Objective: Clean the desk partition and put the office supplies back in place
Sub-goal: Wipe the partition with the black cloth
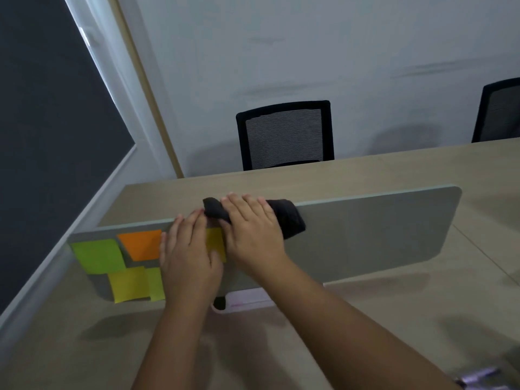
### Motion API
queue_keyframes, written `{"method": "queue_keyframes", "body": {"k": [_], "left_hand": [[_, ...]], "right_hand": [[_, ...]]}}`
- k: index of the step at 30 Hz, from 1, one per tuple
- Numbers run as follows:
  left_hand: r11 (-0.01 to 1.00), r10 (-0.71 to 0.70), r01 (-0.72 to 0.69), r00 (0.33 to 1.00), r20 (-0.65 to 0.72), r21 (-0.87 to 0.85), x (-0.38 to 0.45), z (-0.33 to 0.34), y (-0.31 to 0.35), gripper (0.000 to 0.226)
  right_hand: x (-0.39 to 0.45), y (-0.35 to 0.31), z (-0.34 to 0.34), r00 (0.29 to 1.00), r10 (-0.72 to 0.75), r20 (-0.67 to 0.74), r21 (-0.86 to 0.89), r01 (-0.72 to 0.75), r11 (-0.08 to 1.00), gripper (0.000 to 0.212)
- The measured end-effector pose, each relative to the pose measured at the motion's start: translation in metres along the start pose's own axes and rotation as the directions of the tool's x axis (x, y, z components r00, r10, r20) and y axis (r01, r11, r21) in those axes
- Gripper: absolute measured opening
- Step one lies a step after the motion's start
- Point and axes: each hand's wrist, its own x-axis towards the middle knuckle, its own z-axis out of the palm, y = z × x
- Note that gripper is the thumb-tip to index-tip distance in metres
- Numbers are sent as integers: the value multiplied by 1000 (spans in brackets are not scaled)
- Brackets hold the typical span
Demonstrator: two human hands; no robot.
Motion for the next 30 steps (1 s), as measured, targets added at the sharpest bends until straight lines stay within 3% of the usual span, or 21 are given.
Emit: {"method": "queue_keyframes", "body": {"k": [2, 9, 14, 16, 17, 19, 20, 22, 23, 25, 28, 30], "left_hand": [[1000, 9, -9, 1000, 9, 1, -1, -4, -1, 74], [999, -21, 22, 1000, 12, -44, -2, -6, 2, 75], [998, -51, 51, 999, 7, -36, -2, -3, 5, 75], [998, -65, 66, 997, 28, -22, -2, -3, 7, 75], [997, -79, 80, 996, 43, -17, -1, -3, 8, 75], [993, -112, 114, 991, 75, -19, -2, -6, 13, 74], [991, -125, 128, 989, 86, -31, -5, -8, 17, 73], [985, -147, 152, 987, 72, -82, -14, -10, 31, 70], [983, -139, 144, 989, 57, -111, -22, -9, 40, 69], [968, -97, 107, 994, 55, -226, -45, -3, 67, 66], [836, -60, 186, 966, 252, -516, -83, 14, 121, 60], [726, -27, 338, 884, 466, -599, -106, 23, 158, 63]], "right_hand": [[-8, 29, -14, 999, -35, -24, -46, 34, 998, 44], [-43, 164, -83, 966, 219, -138, -95, -232, 968, 47], [-62, 254, -132, 933, 309, -185, -142, -336, 931, 47], [-69, 285, -149, 895, 415, -165, -61, -430, 901, 42], [-74, 296, -155, 837, 524, -156, 22, -527, 849, 39], [-92, 312, -165, 628, 768, -125, 263, -726, 636, 41], [-104, 316, -168, 510, 855, -92, 451, -744, 493, 43], [-126, 313, -173, 341, 935, 96, 859, -502, 95, 46], [-137, 310, -177, 329, 918, 222, 940, -323, -112, 47], [-158, 299, -183, 413, 835, 364, 928, -91, -360, 45], [-187, 262, -183, 550, 715, 432, 844, 34, -536, 37], [-201, 232, -180, 608, 640, 469, 770, 73, -633, 33]]}}
